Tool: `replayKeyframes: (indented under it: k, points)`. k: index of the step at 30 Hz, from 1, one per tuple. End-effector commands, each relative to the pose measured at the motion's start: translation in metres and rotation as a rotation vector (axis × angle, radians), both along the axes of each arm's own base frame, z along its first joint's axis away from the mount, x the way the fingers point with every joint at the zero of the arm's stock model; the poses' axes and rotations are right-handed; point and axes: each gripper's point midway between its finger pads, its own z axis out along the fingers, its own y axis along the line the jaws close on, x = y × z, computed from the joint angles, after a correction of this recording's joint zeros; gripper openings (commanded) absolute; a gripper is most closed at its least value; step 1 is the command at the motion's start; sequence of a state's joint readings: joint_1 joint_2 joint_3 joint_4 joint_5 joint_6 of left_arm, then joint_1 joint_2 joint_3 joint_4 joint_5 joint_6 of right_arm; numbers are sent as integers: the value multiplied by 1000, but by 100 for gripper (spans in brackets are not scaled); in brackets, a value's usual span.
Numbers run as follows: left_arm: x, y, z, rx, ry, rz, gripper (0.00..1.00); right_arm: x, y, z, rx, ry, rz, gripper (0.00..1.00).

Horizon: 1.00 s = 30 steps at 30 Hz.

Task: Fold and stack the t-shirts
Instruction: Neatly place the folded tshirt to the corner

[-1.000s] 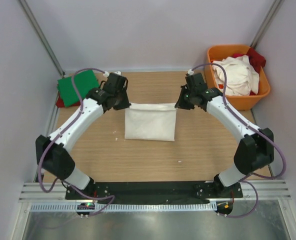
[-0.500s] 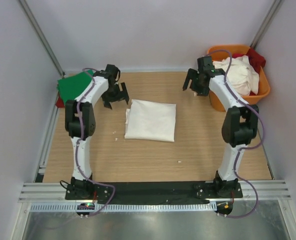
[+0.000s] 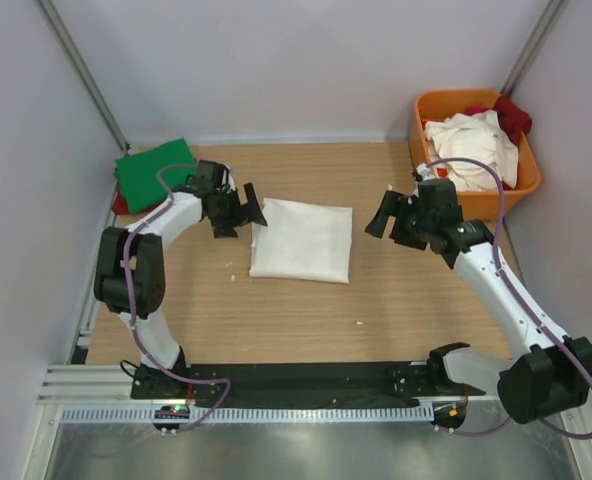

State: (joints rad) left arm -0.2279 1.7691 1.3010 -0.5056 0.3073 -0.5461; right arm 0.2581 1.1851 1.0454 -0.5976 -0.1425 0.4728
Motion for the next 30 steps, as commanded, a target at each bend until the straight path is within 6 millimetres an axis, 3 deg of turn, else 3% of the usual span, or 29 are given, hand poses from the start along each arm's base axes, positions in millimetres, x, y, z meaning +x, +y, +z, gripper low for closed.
replayKeyframes:
  k: [1,3,7,12,18,20,21,23,26,28,30]
  points:
    - [20,-17,-3,-101,-80,-32,100,-21,6,4,86,-39,15,86]
    - [26,-21,-12,-117,-82,-32,100,-34,6,7,110,-62,23,87]
    - [34,-23,-34,-122,-52,-8,99,-53,3,-9,94,-29,41,88]
    - [34,-23,-62,-102,-7,18,98,-60,-3,-16,63,-16,39,88]
    - [25,-24,-97,-94,80,46,62,-60,-4,-24,55,-1,37,89]
    - [19,-30,-104,-102,99,30,43,-60,-5,-29,46,12,37,88]
    - [17,-33,-105,-107,101,21,21,-60,-5,-31,45,17,37,89]
    - [11,-43,-104,-119,106,-12,0,-61,-6,-33,40,19,37,88]
    - [9,-57,-91,-160,87,-66,0,-62,-7,-35,37,21,34,88]
    - [19,-60,-67,-174,53,-78,0,-64,-7,-35,38,25,33,88]
    - [18,-53,-54,-124,84,-72,0,-65,-6,-30,45,15,35,89]
